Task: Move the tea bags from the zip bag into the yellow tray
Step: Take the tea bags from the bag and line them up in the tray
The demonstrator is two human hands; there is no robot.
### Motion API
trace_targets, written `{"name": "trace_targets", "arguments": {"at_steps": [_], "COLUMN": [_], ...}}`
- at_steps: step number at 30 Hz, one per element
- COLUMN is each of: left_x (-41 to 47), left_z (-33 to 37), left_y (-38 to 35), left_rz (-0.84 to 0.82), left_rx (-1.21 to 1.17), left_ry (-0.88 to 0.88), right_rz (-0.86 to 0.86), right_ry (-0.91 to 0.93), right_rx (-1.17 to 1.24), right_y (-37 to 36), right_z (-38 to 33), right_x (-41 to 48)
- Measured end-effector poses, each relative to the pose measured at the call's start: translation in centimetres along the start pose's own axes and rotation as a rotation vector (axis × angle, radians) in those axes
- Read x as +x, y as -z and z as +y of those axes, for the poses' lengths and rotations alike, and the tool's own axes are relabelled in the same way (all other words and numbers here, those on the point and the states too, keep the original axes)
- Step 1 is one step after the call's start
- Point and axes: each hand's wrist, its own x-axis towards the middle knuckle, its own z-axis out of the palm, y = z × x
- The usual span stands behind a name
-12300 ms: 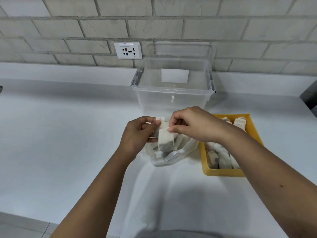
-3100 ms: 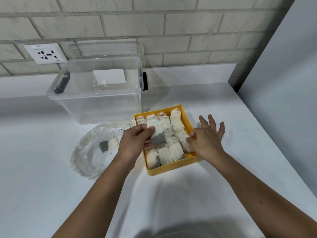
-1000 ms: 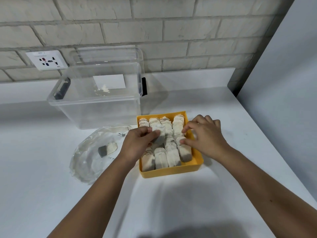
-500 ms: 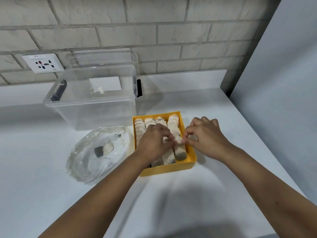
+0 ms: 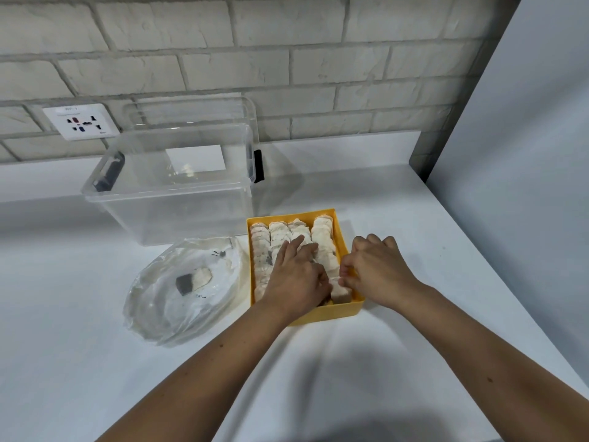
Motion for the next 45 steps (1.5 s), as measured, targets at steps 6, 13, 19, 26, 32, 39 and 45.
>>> {"name": "trace_targets", "arguments": {"at_steps": [6,13,19,26,32,39,45], "left_x": [0.1,-1.6,-6.5,-10.1,-9.6,-10.1,-10.6], "left_z": [-0.2,-3.0,-11.1,-16.7,-17.5,-17.4,-17.9], "left_y": [-0.1,2.9,8.3,9.0,8.6,10.1,9.8], "left_rz": [0.022,0.204,0.494,0.269,0.135,0.157,0.162], "left_rx": [0.029,-0.11,-0.016,0.074,0.136,0.121,0.088], "left_ry": [0.04,0.007,0.189,0.39,0.458,0.473,0.49], "right_rz": [-0.005,0.053,0.141,0.073,-0.111,-0.276,-0.246], "right_ry": [-0.02,-0.05,0.046,0.256,0.393,0.179,-0.061], "right_rx": [-0.066,-0.005,0.307,0.709,0.503,0.387,0.452], "right_y": [0.0,1.1,2.7,2.0,-1.6,-4.2,-4.6], "right_z": [-0.2,-0.5,-4.5,-14.1,-19.6,-22.4,-23.2], "right_x": [0.4,0.3,1.1,3.9,5.9,8.8,10.6]}}
